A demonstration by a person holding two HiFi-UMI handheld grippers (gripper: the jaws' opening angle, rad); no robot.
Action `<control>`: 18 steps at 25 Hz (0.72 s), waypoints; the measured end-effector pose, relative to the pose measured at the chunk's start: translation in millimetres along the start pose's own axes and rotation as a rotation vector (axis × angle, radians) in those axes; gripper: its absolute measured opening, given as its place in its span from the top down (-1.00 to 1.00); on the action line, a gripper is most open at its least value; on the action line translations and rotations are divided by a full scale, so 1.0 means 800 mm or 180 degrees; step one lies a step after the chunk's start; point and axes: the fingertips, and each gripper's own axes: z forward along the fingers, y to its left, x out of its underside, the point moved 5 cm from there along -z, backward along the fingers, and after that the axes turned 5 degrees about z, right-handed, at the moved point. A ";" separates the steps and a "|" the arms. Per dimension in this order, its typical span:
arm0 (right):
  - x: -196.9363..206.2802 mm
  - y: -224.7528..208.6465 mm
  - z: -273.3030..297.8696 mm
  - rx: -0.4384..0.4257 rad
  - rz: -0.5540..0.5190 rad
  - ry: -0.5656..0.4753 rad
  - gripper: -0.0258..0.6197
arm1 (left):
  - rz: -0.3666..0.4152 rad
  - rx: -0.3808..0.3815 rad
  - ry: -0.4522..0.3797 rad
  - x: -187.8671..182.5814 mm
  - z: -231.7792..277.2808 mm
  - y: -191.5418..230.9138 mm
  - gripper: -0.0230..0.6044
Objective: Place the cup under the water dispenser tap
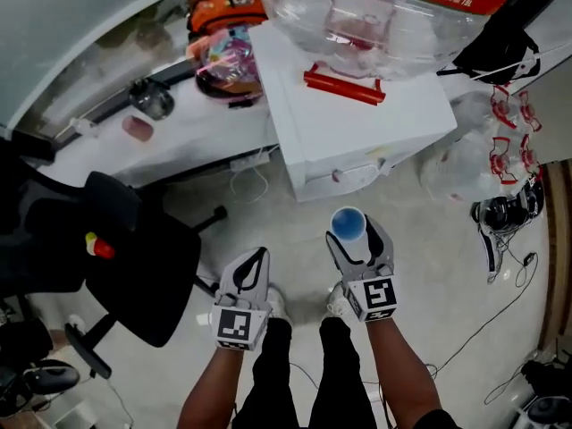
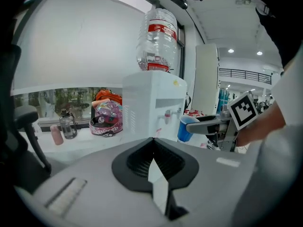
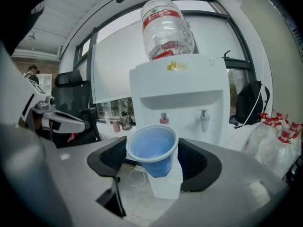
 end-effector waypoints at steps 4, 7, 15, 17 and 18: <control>0.036 -0.014 0.041 -0.0064 -0.0087 0.0064 -0.12 | 0.0001 -0.0125 -0.0018 0.024 0.013 0.009 0.87; 0.057 -0.026 0.068 -0.0063 -0.0055 0.0111 -0.12 | -0.0280 -0.0354 0.0023 0.041 0.012 0.018 0.87; 0.089 -0.061 0.128 -0.0001 -0.0043 0.0272 -0.13 | -0.0546 -0.0405 0.0119 0.095 0.023 0.013 0.87; 0.091 -0.068 0.140 -0.0022 -0.0038 0.0269 -0.13 | -0.0517 -0.0396 0.0132 0.099 0.026 0.011 0.87; 0.092 -0.071 0.146 -0.0029 -0.0028 0.0272 -0.13 | -0.0499 -0.0394 0.0127 0.099 0.027 0.011 0.87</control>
